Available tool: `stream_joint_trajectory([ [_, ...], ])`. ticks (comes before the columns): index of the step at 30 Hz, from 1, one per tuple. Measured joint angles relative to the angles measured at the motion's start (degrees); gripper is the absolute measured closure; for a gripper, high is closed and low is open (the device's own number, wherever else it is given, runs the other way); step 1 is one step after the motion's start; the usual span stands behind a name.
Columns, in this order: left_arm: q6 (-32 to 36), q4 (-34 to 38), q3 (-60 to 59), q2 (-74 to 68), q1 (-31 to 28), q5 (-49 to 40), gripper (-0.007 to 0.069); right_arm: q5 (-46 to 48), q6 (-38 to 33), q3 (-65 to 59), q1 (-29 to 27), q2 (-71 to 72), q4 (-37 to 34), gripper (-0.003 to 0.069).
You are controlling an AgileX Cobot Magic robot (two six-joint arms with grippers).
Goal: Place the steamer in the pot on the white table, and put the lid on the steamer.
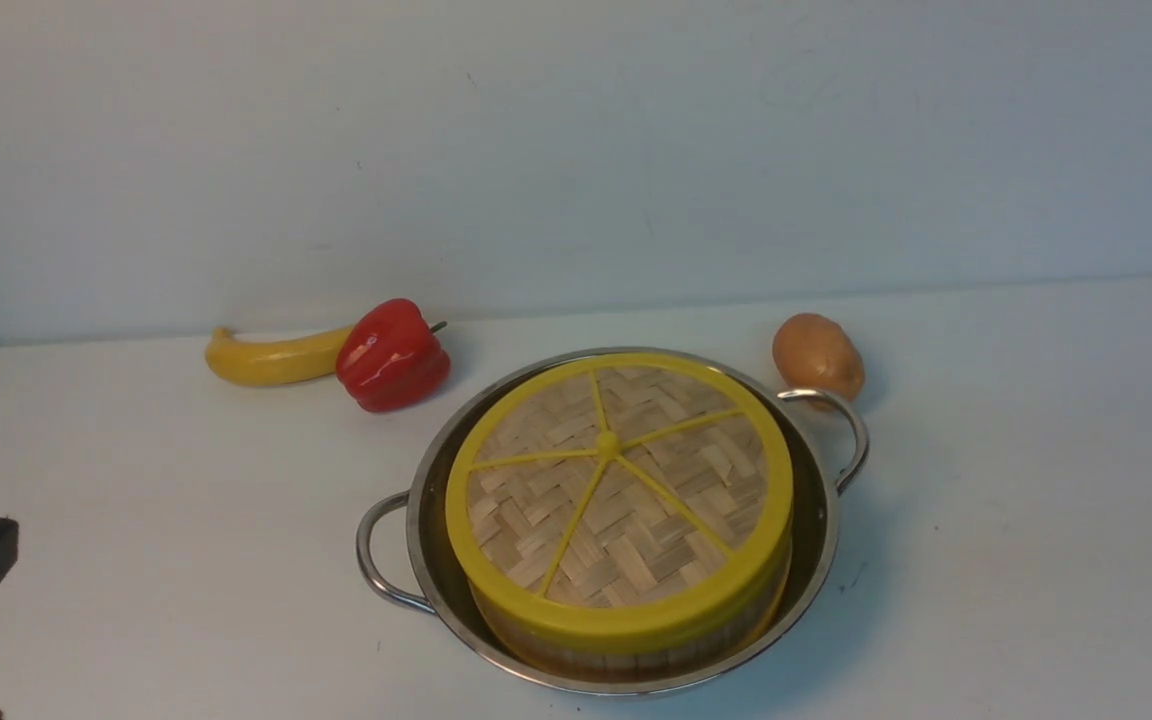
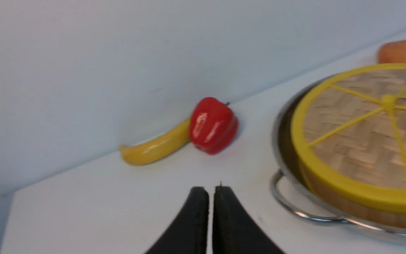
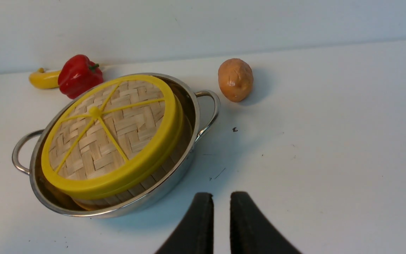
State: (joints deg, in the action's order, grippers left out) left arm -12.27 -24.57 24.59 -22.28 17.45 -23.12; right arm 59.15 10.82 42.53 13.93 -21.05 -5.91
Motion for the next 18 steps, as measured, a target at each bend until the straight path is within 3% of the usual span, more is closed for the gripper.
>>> stream_joint_trajectory([
  [4,-3.8,-0.6,-9.1,4.5,-10.6,9.9,0.0601,0.0,0.0,0.0,0.0,0.0,0.0,0.0551],
  [8,-8.5,-0.8,-15.8,11.9,-19.4,13.5,0.0594,0.0,0.0,0.0,0.0,0.0,-0.2,0.0539],
  [13,-10.3,-0.9,-20.5,20.4,-24.8,11.4,0.0589,0.0,0.0,0.0,0.0,0.0,-0.2,0.0529],
  [18,-10.8,-1.0,-21.9,22.1,-25.9,9.0,0.0575,-0.1,0.2,0.0,0.0,0.0,-0.2,0.0517],
])
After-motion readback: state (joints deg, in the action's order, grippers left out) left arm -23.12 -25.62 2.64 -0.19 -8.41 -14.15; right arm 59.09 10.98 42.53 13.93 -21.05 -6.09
